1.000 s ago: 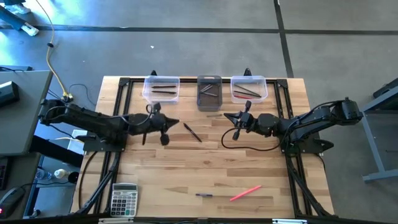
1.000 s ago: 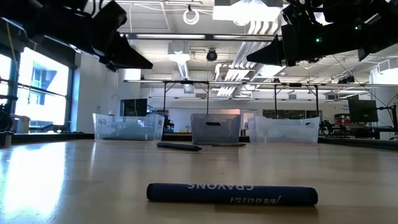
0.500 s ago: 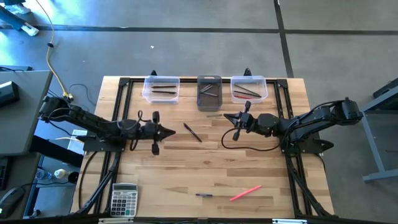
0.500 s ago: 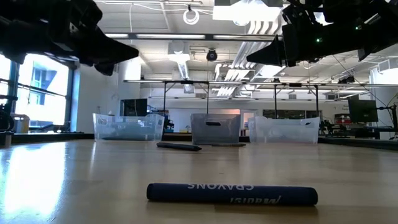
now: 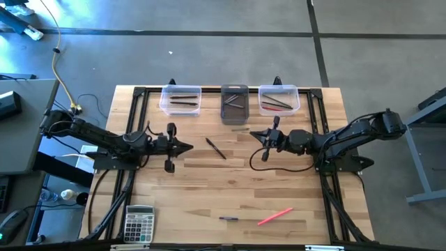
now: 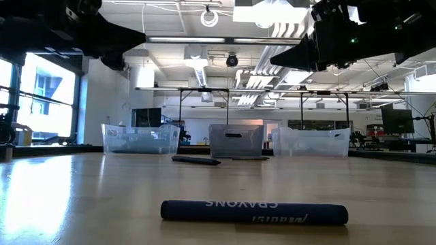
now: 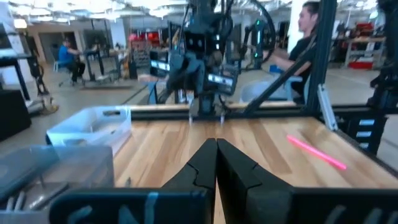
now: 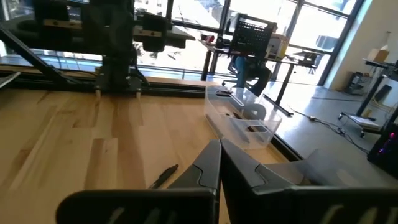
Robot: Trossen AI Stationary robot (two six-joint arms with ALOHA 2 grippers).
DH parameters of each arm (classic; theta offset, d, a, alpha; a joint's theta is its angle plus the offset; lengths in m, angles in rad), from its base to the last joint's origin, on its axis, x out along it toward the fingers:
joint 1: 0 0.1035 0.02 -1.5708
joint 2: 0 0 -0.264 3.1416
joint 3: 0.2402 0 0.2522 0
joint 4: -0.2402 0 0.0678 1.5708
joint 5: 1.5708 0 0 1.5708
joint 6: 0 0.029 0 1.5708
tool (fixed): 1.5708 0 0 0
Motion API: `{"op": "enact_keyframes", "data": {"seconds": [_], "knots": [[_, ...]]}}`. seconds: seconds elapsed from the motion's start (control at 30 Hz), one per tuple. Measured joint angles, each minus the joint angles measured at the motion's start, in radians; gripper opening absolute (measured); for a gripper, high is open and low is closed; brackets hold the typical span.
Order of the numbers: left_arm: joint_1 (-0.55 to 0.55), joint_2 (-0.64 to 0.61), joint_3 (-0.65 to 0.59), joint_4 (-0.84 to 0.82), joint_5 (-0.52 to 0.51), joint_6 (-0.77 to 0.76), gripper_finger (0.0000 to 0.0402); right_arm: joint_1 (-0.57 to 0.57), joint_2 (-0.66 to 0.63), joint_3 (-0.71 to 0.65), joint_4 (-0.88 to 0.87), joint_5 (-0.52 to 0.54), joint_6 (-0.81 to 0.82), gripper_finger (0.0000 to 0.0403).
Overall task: Sort crayons/erasers/pens/pencils in bins
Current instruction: Put the pink pencil into the right transparent bin
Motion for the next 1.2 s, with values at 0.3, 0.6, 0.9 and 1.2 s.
{"op": "enact_keyframes", "data": {"seconds": [0.3, 0.6, 0.9, 1.2], "knots": [[0.000, -0.107, -0.085, -0.011, 0.027, -0.027, 0.0000, 0.074, 0.000, 0.177, -0.416, 0.008, 0.112, 0.0000], [0.000, -0.139, -0.109, -0.057, 0.027, -0.053, 0.0000, 0.173, 0.000, 0.359, -0.853, 0.023, 0.332, 0.0000], [0.000, -0.139, -0.109, -0.059, 0.027, -0.052, 0.0000, 0.286, 0.000, 0.479, -1.159, 0.024, 0.530, 0.0000], [0.000, -0.139, -0.109, -0.059, -0.012, -0.052, 0.0000, 0.361, 0.000, 0.567, -1.372, 0.023, 0.618, 0.0000]]}}
